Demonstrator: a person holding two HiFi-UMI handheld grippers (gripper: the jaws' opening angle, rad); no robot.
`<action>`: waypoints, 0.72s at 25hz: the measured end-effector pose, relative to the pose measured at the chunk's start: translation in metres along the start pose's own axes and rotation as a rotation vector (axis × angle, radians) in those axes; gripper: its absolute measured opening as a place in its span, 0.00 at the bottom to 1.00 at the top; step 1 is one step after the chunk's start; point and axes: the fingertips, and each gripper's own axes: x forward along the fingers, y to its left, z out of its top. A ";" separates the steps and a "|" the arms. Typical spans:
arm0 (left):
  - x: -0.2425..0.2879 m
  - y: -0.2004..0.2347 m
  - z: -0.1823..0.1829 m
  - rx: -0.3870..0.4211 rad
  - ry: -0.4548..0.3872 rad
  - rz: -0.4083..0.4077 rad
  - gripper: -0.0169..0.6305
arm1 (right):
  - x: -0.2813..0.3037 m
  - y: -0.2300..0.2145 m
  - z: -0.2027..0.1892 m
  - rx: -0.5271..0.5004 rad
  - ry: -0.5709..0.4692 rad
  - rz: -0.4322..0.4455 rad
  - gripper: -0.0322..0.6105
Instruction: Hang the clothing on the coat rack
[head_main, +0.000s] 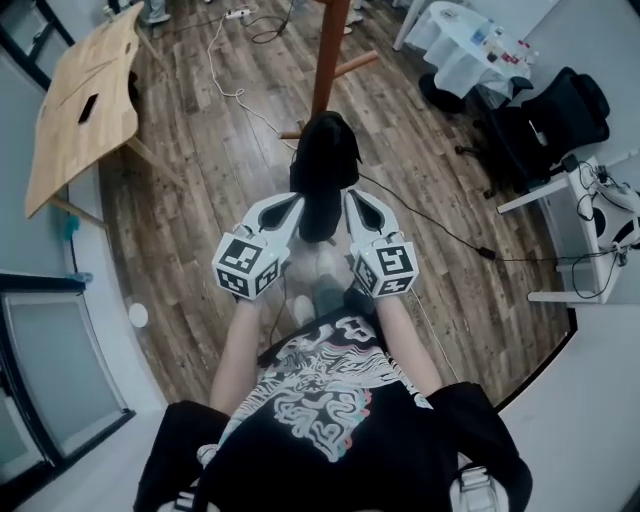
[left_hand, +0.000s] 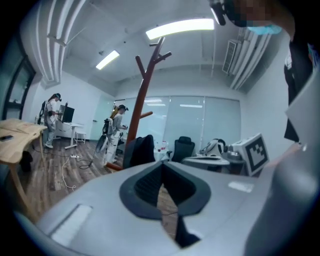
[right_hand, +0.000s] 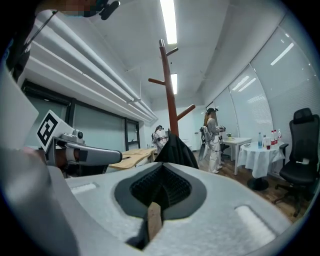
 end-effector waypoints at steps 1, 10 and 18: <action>-0.001 -0.001 0.002 -0.025 -0.010 -0.006 0.01 | -0.001 -0.002 0.005 -0.004 -0.008 0.001 0.05; 0.006 -0.001 0.017 0.007 -0.010 0.111 0.01 | -0.024 -0.033 0.026 -0.029 -0.056 0.018 0.05; 0.018 -0.006 0.025 0.052 -0.002 0.220 0.01 | -0.033 -0.056 0.026 -0.037 -0.026 0.029 0.05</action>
